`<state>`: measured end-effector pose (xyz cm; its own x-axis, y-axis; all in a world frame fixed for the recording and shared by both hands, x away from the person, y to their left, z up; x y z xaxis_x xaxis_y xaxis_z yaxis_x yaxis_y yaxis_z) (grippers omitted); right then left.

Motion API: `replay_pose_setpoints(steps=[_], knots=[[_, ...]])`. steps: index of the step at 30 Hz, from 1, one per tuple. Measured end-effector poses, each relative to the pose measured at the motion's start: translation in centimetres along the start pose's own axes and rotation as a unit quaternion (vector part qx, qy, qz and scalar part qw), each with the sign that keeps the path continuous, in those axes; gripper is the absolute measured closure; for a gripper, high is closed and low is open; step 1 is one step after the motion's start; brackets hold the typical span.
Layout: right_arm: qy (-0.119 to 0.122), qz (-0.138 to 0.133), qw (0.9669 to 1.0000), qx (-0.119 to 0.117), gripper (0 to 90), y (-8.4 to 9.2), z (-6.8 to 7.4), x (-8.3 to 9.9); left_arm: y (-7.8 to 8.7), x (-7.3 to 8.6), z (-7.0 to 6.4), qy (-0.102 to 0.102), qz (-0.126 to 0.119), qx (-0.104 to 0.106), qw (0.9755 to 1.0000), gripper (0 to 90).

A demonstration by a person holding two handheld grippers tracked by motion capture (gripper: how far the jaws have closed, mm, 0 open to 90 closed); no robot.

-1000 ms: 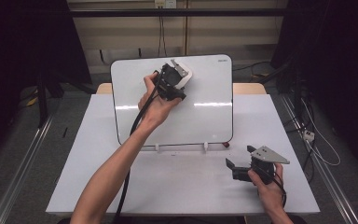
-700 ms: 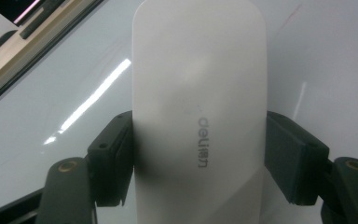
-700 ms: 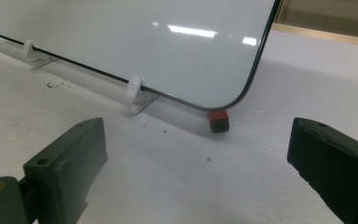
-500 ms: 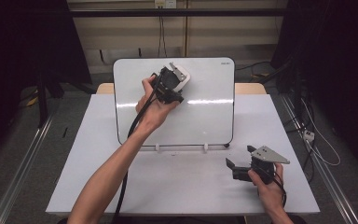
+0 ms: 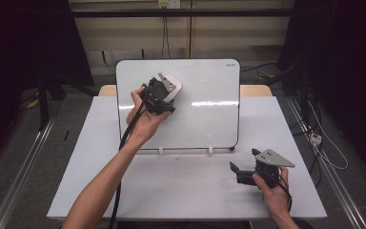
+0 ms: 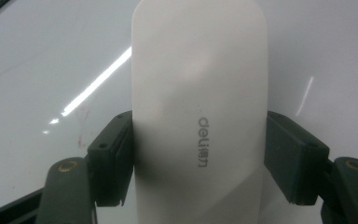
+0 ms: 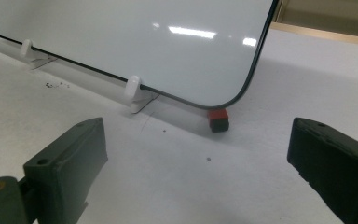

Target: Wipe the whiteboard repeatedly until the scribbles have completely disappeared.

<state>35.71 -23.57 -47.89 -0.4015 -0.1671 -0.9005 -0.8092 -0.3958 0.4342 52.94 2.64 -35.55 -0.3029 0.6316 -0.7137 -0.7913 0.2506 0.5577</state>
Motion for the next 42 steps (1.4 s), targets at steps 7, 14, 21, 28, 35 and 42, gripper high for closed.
replay_pose_setpoints(steps=[7, 14, 21, 28, 35, 42], knots=[[0.0, 0.002, 1.0, 0.001, 4.5, -0.1, 0.0, 0.0, 0.2, 1.0, -0.4, -0.02, 0.002, 0.002, 0.9998, 31.3], [0.002, 0.001, 1.0, 0.001, 4.5, -0.1, 0.1, 0.0, 0.3, 1.2, -0.2, -0.003, 0.0, -0.004, 1.0, 31.3], [0.0, 0.0, 1.0, 0.002, 4.5, 0.0, -0.1, 0.0, 0.1, 0.7, 0.2, 0.007, 0.006, -0.003, 1.0, 31.2], [0.002, 0.0, 1.0, 0.001, 4.5, -0.1, 0.1, -0.1, -0.1, -0.9, 1.3, 0.019, 0.007, -0.006, 0.9998, 31.3], [0.002, 0.0, 1.0, 0.001, 4.5, 0.0, 0.0, -0.1, -0.5, -3.0, 1.8, 0.025, 0.008, -0.012, 0.9996, 31.2], [0.0, -0.003, 1.0, 0.001, 4.5, 0.1, -0.2, -0.1, -0.8, -4.5, 1.4, 0.02, 0.007, -0.018, 0.9996, 31.2]])
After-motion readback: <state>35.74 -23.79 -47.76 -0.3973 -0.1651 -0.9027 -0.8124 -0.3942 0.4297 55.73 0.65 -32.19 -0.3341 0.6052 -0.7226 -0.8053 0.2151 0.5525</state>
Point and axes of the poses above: each handheld gripper's, and its own axes: y roughly backward along the jaws, x roughly out of its underside, z roughly to its left, the point moved 8 cm from there along -y, roughly forward along the jaws, and after that the axes turned 1 degree about -x, right-handed, at the moved point
